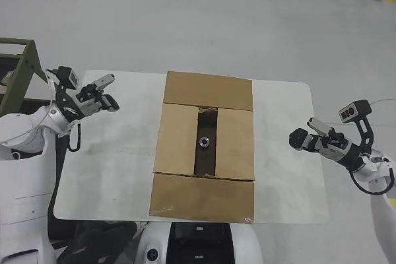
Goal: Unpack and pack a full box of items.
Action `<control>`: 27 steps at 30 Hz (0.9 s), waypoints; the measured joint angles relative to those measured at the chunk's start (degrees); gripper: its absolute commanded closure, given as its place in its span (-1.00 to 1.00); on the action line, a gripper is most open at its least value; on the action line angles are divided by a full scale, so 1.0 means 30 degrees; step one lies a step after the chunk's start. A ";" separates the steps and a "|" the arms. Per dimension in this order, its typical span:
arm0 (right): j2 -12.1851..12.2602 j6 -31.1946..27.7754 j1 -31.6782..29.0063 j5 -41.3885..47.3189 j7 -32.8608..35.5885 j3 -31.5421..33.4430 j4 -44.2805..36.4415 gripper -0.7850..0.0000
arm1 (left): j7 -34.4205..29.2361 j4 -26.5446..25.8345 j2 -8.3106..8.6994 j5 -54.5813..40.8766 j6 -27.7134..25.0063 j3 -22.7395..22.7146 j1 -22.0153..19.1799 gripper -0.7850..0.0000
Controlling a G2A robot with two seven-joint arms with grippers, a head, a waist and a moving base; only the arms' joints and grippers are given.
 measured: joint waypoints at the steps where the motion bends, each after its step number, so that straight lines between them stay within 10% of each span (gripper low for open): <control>1: 0.0000 0.0000 0.0000 0.0000 0.0000 0.0000 0.0000 -1.00 | -0.0038 0.0054 0.0042 0.0109 -0.0042 -0.0081 -0.0062 -1.00; 27: 0.0000 0.0000 0.0000 0.0000 0.0000 0.0000 0.0000 -1.00 | -0.0952 0.0478 0.0413 0.0556 -0.0535 -0.0614 -0.0669 -1.00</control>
